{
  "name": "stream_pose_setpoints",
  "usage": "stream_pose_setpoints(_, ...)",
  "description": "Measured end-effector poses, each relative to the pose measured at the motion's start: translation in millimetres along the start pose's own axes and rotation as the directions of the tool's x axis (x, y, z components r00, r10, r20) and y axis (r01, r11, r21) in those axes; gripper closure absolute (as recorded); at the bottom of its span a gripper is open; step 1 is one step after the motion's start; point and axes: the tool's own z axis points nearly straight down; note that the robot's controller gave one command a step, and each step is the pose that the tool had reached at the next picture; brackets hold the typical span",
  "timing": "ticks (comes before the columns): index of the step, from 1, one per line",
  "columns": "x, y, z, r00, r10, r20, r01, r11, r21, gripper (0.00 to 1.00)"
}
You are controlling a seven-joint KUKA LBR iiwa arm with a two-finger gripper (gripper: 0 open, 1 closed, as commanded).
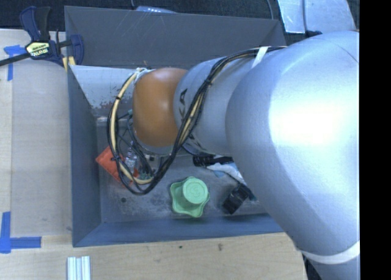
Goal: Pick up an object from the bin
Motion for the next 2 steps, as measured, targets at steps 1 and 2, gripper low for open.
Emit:
stream_pose_setpoints(1,0.7,-1,-9,1.000,0.001,-0.002,-0.001,1.000,0.003,1.00)
stream_pose_setpoints(2,1.1,-2,-27,1.000,0.001,-0.006,-0.001,1.000,0.005,1.00)
